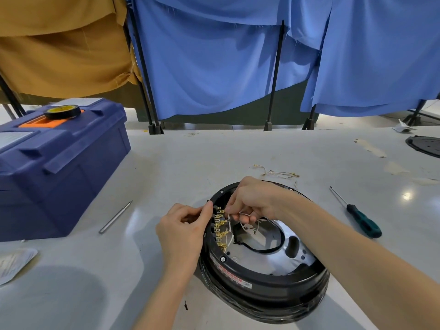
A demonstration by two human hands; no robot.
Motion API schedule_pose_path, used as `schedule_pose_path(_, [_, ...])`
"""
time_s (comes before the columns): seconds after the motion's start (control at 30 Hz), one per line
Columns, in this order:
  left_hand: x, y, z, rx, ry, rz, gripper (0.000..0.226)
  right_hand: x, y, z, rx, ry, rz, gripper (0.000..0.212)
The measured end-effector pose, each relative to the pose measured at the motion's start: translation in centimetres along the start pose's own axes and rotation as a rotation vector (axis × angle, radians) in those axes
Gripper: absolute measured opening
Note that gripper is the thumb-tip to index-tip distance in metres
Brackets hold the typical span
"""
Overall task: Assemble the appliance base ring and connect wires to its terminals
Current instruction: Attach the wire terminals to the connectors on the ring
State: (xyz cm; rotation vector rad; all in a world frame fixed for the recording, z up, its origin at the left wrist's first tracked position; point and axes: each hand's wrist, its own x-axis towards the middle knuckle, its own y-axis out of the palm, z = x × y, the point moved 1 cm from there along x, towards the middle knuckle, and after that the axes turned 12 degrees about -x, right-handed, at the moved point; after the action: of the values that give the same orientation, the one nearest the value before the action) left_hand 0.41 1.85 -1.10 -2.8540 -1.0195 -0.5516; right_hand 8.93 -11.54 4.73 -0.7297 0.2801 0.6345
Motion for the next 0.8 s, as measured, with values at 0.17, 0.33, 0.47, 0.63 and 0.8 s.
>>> schedule_pose_path(0.17, [-0.1, 0.1, 0.1, 0.027, -0.005, 0.004, 0.031, 0.4, 0.3, 0.2, -0.046, 0.023, -0.057, 0.010])
schedule_pose_path(0.33, [-0.1, 0.2, 0.3, 0.001, -0.050, 0.006, 0.034, 0.6, 0.6, 0.6, -0.061, 0.036, -0.105, 0.010])
schedule_pose_path(0.47, [0.0, 0.2, 0.3, -0.009, -0.048, 0.036, 0.036, 0.7, 0.9, 0.8, -0.059, 0.054, -0.156, 0.011])
schedule_pose_path(0.63, [0.1, 0.2, 0.3, -0.024, -0.050, 0.063, 0.035, 0.8, 1.6, 1.4, -0.114, 0.061, -0.247, 0.020])
schedule_pose_path(0.8, [0.1, 0.2, 0.3, -0.011, -0.046, 0.061, 0.034, 0.7, 1.8, 1.5, -0.108, 0.040, -0.265, 0.020])
